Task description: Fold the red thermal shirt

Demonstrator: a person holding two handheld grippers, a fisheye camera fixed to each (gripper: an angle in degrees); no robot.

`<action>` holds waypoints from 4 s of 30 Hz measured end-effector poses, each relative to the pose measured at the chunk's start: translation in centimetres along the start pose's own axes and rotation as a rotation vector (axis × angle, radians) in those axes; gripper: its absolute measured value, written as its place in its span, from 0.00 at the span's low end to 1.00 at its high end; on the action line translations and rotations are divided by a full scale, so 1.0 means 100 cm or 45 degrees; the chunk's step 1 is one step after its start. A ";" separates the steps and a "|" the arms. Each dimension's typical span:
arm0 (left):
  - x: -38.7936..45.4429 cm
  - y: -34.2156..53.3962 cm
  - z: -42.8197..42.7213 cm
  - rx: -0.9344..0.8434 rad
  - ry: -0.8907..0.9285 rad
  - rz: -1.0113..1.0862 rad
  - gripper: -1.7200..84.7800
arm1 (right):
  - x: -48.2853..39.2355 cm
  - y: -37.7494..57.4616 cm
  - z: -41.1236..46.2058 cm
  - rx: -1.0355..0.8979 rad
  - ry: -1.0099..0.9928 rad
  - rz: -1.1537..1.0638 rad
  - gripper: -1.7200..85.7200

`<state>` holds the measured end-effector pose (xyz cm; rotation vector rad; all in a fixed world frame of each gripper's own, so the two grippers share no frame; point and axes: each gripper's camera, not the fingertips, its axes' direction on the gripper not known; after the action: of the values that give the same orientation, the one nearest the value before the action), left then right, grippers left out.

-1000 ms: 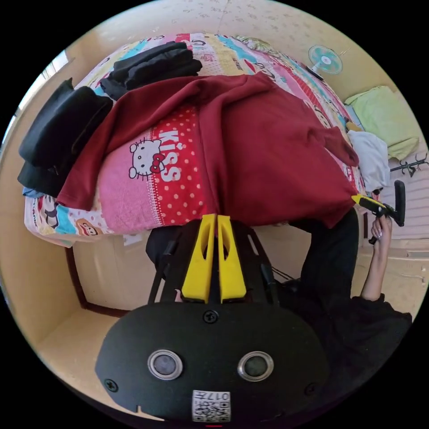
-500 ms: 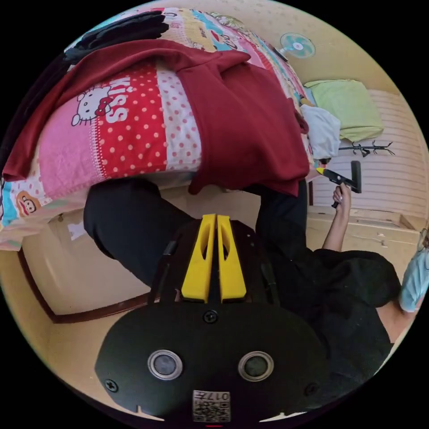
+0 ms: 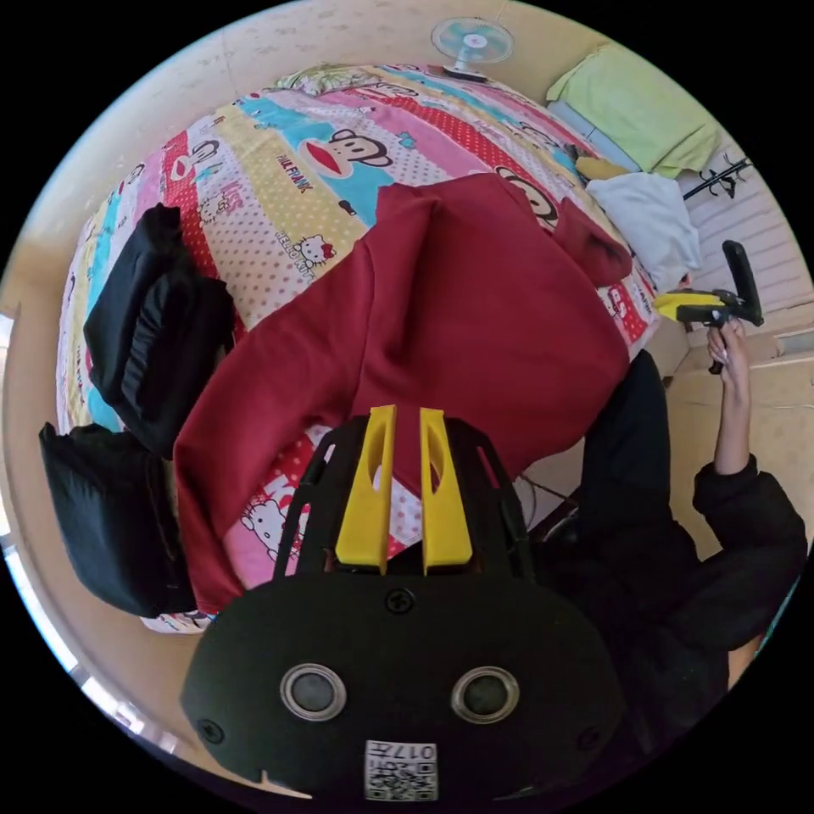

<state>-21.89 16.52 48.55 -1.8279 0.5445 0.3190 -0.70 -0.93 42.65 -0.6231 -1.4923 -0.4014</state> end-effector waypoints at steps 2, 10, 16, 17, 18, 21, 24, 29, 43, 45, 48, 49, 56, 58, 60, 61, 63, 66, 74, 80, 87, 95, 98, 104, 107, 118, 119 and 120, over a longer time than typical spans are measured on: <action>-0.009 -0.024 0.001 -0.026 -0.104 0.000 0.09 | 0.005 -0.042 0.001 -0.106 0.069 -0.034 0.11; -0.069 -0.132 0.045 -0.212 0.075 0.035 0.17 | 0.032 -0.208 0.023 -0.298 0.372 -0.181 0.19; -0.071 -0.122 0.068 -0.109 0.102 0.022 0.18 | 0.074 -0.278 0.070 -0.372 0.285 -0.167 0.21; -0.068 -0.117 0.066 -0.086 0.102 0.029 0.17 | 0.086 -0.281 0.079 -0.361 0.254 -0.089 0.21; -0.062 -0.110 0.062 -0.088 0.073 0.048 0.15 | 0.087 -0.280 0.076 -0.304 0.277 -0.069 0.20; -0.042 -0.092 0.047 -0.093 -0.086 0.122 0.07 | 0.080 -0.279 0.071 -0.289 0.393 -0.104 0.13; -0.036 -0.067 0.010 0.055 -0.413 0.091 0.06 | 0.061 -0.282 0.054 -0.286 0.561 -0.135 0.08; -0.100 -0.050 0.004 0.049 0.046 -0.256 0.07 | 0.079 -0.297 0.026 -0.184 0.446 0.073 0.08; -0.015 0.031 -0.038 0.171 0.207 -0.136 0.09 | 0.133 -0.123 -0.088 0.015 0.408 0.438 0.21; 0.012 0.029 -0.032 0.151 0.322 -0.037 0.04 | 0.156 -0.083 -0.093 0.135 0.215 0.559 0.21; 0.043 0.010 -0.008 0.075 0.329 0.022 0.02 | 0.171 -0.036 -0.095 0.449 -0.060 0.566 0.18; 0.051 0.001 0.007 0.029 0.303 0.023 0.02 | 0.166 -0.032 -0.097 0.511 -0.050 0.527 0.17; 0.063 -0.030 0.044 -0.227 0.173 -0.067 0.01 | 0.112 -0.081 -0.080 0.286 0.629 0.176 0.16; 0.057 -0.033 0.050 -0.222 0.183 -0.112 0.01 | 0.117 -0.090 -0.063 0.140 0.735 0.169 0.16; 0.046 -0.034 0.053 -0.220 0.238 -0.178 0.01 | 0.130 -0.096 -0.042 -0.061 0.797 0.232 0.15; 0.039 -0.035 0.055 -0.228 0.280 -0.194 0.01 | 0.138 -0.097 -0.032 -0.141 0.828 0.296 0.13; 0.026 -0.038 0.058 -0.250 0.353 -0.214 0.01 | 0.139 -0.088 -0.039 -0.039 0.786 0.354 0.11; 0.008 -0.042 0.064 -0.284 0.460 -0.237 0.01 | 0.128 -0.064 -0.079 0.213 0.818 0.411 0.07; -0.023 -0.034 0.077 -0.237 0.621 -0.296 0.01 | 0.194 0.055 -0.182 0.636 0.352 0.743 0.06; -0.019 -0.021 0.078 -0.142 0.520 -0.304 0.01 | 0.207 0.099 -0.147 1.015 -0.124 0.852 0.05; -0.019 -0.007 0.086 -0.055 0.443 -0.339 0.01 | 0.041 -0.042 -0.119 0.896 0.027 0.195 0.05; -0.050 0.019 0.114 0.056 0.680 -0.476 0.01 | -0.094 -0.163 0.187 0.030 -0.521 -0.315 0.05; -0.045 0.022 0.117 0.071 0.611 -0.453 0.01 | -0.096 -0.161 0.276 -0.227 -0.651 -0.278 0.04; -0.042 0.030 0.130 0.119 0.543 -0.432 0.01 | -0.095 -0.144 0.256 -0.075 -0.760 -0.283 0.04; -0.045 0.034 0.138 0.135 0.559 -0.448 0.01 | -0.092 -0.128 0.214 0.102 -0.338 -0.264 0.04; -0.071 0.104 0.145 0.357 0.664 -0.573 0.02 | -0.060 -0.102 0.255 -0.036 0.348 0.296 0.03; -0.079 0.116 0.144 0.388 0.688 -0.610 0.03 | -0.079 -0.102 0.261 -0.052 0.418 0.256 0.03; -0.098 0.144 0.143 0.476 0.741 -0.706 0.06 | -0.088 -0.102 0.266 -0.066 0.449 0.235 0.03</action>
<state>-36.96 28.51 36.82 -1.6079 0.4247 -0.6668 -28.46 6.18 34.46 -0.6862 -1.0828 -0.3853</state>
